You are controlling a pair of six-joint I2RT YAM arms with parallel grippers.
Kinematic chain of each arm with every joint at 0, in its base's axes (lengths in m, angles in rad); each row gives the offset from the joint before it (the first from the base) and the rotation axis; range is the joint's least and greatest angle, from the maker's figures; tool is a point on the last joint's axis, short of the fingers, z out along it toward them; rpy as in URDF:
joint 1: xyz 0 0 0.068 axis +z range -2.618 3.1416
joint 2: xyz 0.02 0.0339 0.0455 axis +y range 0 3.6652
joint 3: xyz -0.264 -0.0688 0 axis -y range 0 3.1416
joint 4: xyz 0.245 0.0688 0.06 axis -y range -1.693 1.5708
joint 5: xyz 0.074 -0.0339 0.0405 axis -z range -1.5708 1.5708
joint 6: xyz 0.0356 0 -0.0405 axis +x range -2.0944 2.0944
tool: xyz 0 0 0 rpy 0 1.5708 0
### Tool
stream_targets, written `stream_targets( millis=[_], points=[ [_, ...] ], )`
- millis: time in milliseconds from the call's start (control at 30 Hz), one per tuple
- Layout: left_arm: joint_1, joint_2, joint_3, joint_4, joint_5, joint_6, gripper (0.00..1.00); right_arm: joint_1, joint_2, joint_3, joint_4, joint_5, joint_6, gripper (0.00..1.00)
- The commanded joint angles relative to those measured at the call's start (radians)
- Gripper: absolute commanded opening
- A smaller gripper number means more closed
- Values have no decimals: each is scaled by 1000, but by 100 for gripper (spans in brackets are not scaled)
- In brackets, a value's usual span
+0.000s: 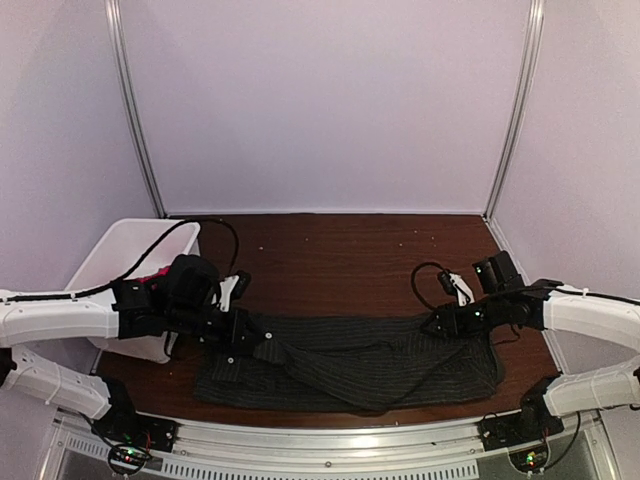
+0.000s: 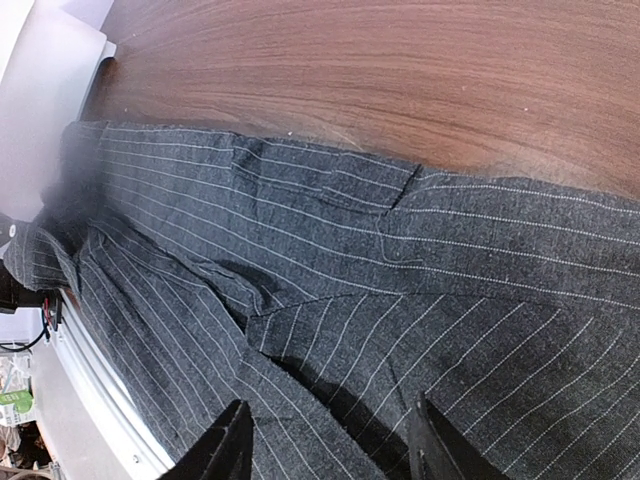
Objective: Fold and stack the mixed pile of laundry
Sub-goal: Fold the 1/3-folded shirt at the center of the board.
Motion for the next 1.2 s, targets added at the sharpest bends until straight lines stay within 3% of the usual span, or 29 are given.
stream_targets(
  millis=[0,200,400,600,733,1167],
  points=[
    [34,-53,9,-173,-44,81,0,7,0,16,9,18,-8,54],
    [68,-59,-51,-222,-69,120,0,7,11,16,-4,7,-14,54],
    [61,30,-105,-116,30,206,0,9,33,26,-24,-13,-23,54],
    [43,21,-53,-170,29,308,45,40,32,40,-73,27,-8,55],
    [57,-53,-28,-161,-58,297,57,64,34,51,-120,69,15,55],
    [87,242,102,-79,-79,377,57,79,-7,19,-144,148,98,62]
  ],
)
